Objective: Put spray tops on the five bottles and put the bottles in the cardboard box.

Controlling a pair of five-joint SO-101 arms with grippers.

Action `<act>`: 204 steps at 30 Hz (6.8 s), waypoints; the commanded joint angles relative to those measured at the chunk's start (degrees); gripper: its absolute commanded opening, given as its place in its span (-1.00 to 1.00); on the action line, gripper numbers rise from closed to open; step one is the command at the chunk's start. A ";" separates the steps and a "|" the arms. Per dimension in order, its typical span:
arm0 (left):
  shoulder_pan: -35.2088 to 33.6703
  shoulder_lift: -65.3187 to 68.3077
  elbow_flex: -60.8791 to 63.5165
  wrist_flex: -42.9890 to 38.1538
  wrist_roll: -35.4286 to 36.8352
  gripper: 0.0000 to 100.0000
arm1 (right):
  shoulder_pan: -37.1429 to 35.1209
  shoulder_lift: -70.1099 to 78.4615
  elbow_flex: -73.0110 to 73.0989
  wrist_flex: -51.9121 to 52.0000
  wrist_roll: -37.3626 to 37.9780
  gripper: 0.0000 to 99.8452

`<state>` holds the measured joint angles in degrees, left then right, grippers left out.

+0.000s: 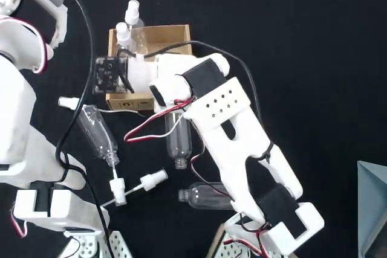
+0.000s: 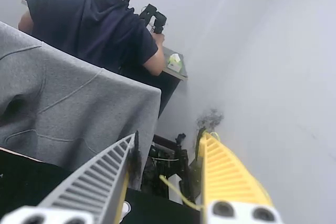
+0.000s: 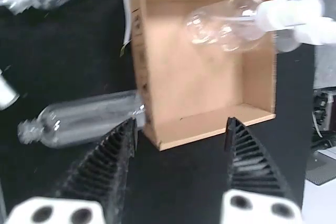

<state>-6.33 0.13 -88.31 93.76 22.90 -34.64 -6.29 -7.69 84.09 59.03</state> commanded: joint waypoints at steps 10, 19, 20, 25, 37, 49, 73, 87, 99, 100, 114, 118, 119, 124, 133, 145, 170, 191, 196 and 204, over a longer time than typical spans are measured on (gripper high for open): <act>-0.66 0.53 -1.45 -1.23 0.09 -0.65 | 0.70 1.63 3.56 1.76 2.11 -0.55; -0.66 0.53 -1.45 -1.23 0.09 -0.65 | 0.26 14.90 1.01 0.09 2.02 -0.55; -0.66 0.53 -1.45 -1.23 0.09 -0.65 | 0.26 16.66 -0.13 0.09 2.02 -0.55; -0.66 0.53 -1.45 -1.23 0.09 -0.65 | -0.79 24.48 -4.70 0.18 0.00 -0.55; -0.66 0.53 -1.45 -1.23 0.00 -0.65 | -2.55 38.81 -15.52 0.70 -5.27 -0.73; -0.48 0.53 -1.45 -1.23 0.18 -0.65 | 12.22 44.53 -29.14 14.33 -4.92 -0.73; -0.57 0.53 -1.45 -1.23 0.18 -0.65 | 20.75 36.97 -33.98 16.88 -2.02 -0.97; -0.57 0.53 -1.45 -1.23 0.18 -0.65 | 17.58 23.69 -23.60 16.97 8.09 -0.93; -0.57 0.53 -1.45 -1.23 0.09 -0.65 | 13.10 13.67 -9.27 16.79 10.90 -0.35; -0.57 0.53 -1.45 -1.23 0.09 -0.65 | 12.40 13.49 -8.48 16.79 10.90 -0.31; -0.66 0.26 -1.45 -1.23 -0.18 -0.65 | 3.52 19.82 3.65 4.84 16.44 -0.42; -0.66 0.26 -1.45 -1.23 -0.18 -0.65 | 3.43 22.90 3.56 3.60 16.53 -0.42; -0.66 0.26 -1.45 -1.23 -0.18 -0.65 | 3.16 23.52 3.56 3.16 16.53 -0.42; -0.66 0.35 -1.45 -1.23 -0.18 -0.65 | 1.58 26.68 2.42 2.90 16.53 -0.42; -0.66 0.35 -1.45 -1.23 -0.26 -0.65 | 0.35 33.45 -1.45 2.90 16.53 -0.42; -2.77 0.26 -1.45 -1.32 0.00 -0.64 | -0.53 33.71 -4.26 7.82 16.44 -0.61; -4.35 0.09 -1.45 -2.02 0.18 -0.65 | -2.20 31.87 1.54 6.33 19.43 -0.52; -4.35 0.09 -1.45 -2.02 0.09 -0.65 | -1.14 38.46 -13.23 14.77 13.54 -0.90; -4.35 0.09 -1.45 -2.02 0.09 -0.65 | 0.00 36.53 -16.66 16.97 10.81 -0.91; -4.35 0.18 -1.45 -2.02 0.09 -0.65 | 1.76 22.37 -11.12 16.97 10.55 -0.91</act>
<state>-9.85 0.66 -88.31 93.05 22.90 -34.81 25.54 -20.00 99.03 70.29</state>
